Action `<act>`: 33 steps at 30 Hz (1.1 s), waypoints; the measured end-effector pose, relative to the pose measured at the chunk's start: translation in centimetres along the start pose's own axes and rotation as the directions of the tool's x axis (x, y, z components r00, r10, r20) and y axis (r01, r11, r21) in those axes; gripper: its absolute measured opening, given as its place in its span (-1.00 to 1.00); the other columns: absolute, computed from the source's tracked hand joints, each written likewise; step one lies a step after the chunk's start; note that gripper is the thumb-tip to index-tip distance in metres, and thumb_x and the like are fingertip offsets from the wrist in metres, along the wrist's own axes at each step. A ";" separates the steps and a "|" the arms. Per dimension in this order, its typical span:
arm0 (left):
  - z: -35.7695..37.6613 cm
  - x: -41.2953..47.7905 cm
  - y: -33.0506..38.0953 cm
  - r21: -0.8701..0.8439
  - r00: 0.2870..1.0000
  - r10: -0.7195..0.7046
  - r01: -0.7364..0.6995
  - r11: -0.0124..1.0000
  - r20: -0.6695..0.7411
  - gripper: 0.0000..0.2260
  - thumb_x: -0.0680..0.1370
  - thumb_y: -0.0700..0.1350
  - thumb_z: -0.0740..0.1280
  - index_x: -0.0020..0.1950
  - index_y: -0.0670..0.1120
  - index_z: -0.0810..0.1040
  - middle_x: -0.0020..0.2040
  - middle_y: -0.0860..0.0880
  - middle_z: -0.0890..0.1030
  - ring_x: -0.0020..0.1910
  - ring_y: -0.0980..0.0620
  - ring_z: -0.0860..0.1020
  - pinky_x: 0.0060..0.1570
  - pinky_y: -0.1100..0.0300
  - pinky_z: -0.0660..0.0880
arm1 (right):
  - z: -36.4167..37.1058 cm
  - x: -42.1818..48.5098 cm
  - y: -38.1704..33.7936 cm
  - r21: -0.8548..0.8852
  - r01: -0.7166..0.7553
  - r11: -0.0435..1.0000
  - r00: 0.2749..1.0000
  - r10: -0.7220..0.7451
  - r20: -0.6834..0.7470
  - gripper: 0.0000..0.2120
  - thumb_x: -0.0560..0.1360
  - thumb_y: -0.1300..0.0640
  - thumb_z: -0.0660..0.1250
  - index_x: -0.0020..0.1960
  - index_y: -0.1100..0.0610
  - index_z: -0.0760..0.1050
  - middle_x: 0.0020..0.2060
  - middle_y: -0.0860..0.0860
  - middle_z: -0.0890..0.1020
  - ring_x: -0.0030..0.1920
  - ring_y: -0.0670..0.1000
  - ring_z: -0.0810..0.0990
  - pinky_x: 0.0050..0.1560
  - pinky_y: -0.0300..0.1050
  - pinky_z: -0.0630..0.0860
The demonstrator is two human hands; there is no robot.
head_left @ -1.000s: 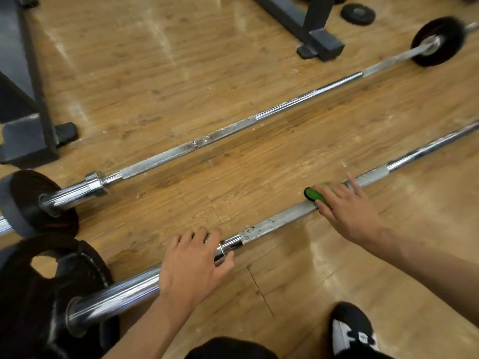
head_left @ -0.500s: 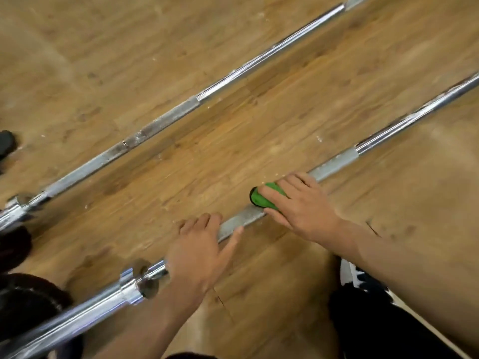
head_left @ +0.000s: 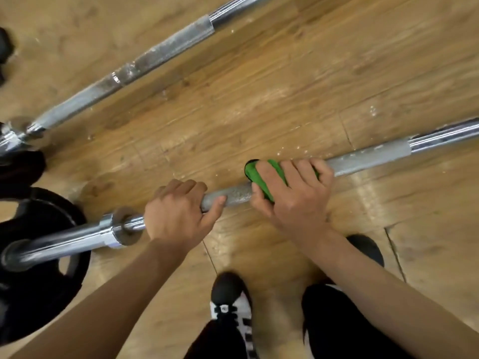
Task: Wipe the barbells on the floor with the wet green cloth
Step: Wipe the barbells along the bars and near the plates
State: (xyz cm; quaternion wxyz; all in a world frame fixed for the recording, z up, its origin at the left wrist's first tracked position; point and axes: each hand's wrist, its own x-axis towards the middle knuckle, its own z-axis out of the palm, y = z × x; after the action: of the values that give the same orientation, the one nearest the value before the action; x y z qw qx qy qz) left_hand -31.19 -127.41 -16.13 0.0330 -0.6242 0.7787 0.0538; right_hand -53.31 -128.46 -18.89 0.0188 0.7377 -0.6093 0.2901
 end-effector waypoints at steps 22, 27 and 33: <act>-0.9 3.6 -1.3 0.075 0.997 -0.061 0.065 0.995 -0.052 -0.33 0.63 0.39 -0.07 -0.36 -0.02 0.52 -0.41 -0.01 0.49 -0.43 -0.17 0.54 -0.46 0.21 0.18 | -2.1 4.1 9.3 -0.074 0.102 0.992 0.984 -0.090 0.152 -0.67 0.71 -0.08 0.16 0.31 0.08 0.54 -0.07 0.06 0.67 -0.02 0.15 0.58 0.36 0.19 0.38; -1.2 4.6 -1.3 -0.023 1.000 -0.010 0.009 1.000 -0.014 -0.37 0.61 0.37 -0.11 -0.25 -0.02 0.53 -0.27 -0.02 0.55 -0.18 -0.18 0.58 -0.27 0.08 0.30 | -6.1 5.3 18.5 -0.262 -0.209 0.942 0.969 0.237 0.077 -0.67 0.70 -0.04 0.12 0.31 0.10 0.50 0.01 0.18 0.66 0.13 0.22 0.56 0.51 0.29 0.22; -0.5 5.4 0.4 0.032 0.997 0.042 -0.041 0.999 -0.058 -0.37 0.69 0.31 -0.19 -0.19 0.00 0.51 -0.26 0.01 0.61 -0.18 -0.16 0.56 -0.05 -0.04 0.43 | -4.9 5.3 12.1 -0.217 -0.327 0.920 0.926 0.357 0.118 -0.68 0.67 -0.01 0.12 0.22 0.10 0.56 -0.01 0.16 0.66 0.10 0.23 0.55 0.55 0.24 0.19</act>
State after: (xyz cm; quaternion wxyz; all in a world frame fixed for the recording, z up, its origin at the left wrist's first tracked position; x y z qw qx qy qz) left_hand -32.74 -132.67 -16.24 0.0187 -0.6087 0.7928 0.0245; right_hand -65.85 -134.46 -16.38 -0.0082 0.6345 -0.7540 0.1698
